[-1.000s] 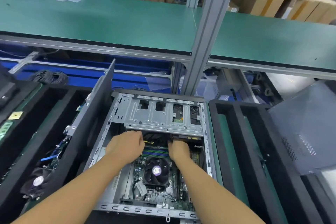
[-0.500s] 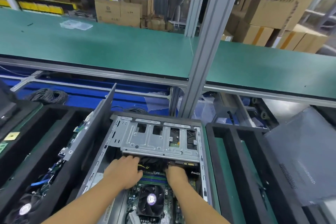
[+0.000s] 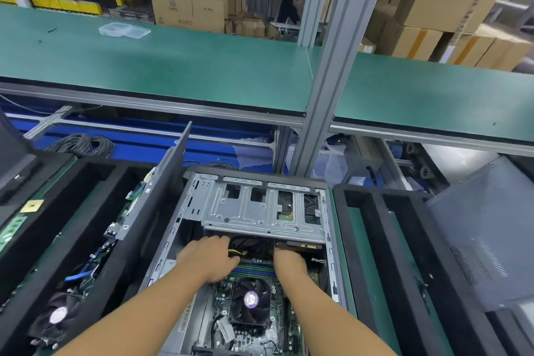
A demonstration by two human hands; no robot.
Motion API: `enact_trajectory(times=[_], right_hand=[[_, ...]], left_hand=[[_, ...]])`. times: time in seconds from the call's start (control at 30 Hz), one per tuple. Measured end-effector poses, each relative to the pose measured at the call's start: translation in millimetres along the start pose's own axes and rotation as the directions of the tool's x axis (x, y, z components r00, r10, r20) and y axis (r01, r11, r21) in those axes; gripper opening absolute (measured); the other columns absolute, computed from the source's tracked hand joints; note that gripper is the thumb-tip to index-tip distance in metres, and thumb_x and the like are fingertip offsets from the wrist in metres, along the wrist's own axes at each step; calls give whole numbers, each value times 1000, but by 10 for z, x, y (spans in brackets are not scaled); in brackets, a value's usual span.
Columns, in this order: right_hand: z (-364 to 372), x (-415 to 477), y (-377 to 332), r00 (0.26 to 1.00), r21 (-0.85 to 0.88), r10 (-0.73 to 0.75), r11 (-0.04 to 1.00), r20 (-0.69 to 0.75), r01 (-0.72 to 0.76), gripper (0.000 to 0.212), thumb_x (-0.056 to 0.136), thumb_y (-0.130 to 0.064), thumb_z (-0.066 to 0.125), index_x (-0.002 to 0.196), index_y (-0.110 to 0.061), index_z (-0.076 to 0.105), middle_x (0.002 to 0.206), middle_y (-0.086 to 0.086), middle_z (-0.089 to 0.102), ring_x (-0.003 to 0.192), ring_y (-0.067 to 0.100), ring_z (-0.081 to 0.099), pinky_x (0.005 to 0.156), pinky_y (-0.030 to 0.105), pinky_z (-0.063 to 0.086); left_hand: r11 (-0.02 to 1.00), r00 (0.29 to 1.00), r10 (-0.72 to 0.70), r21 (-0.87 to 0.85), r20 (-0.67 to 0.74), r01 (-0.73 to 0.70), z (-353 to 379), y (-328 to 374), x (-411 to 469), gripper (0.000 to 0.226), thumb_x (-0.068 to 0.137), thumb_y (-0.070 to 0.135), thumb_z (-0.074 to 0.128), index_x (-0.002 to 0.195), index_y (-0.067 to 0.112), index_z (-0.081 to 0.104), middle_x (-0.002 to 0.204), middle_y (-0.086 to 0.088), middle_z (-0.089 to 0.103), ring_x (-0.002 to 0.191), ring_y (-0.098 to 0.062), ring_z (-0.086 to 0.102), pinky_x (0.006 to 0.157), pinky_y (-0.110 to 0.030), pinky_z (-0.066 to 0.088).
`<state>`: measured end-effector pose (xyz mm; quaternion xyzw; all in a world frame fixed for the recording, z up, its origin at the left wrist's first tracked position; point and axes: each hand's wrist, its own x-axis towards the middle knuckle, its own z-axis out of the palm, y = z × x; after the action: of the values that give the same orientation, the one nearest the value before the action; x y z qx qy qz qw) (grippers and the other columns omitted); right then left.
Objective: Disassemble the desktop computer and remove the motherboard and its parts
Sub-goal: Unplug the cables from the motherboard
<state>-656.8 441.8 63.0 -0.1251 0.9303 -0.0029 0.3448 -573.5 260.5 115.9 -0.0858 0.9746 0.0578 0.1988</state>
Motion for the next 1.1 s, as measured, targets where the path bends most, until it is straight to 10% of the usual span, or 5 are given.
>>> enact_trajectory(times=[1.1], right_hand=[[109, -170, 13, 929, -87, -154, 987, -338, 132, 50, 87, 9, 45, 131, -14, 49, 103, 14, 68, 91, 36, 66, 69, 39, 48]], left_hand=[[997, 997, -10, -76, -75, 4, 0, -21, -16, 55, 94, 58, 34, 128, 19, 53, 121, -3, 63, 103, -26, 62, 87, -41, 52]])
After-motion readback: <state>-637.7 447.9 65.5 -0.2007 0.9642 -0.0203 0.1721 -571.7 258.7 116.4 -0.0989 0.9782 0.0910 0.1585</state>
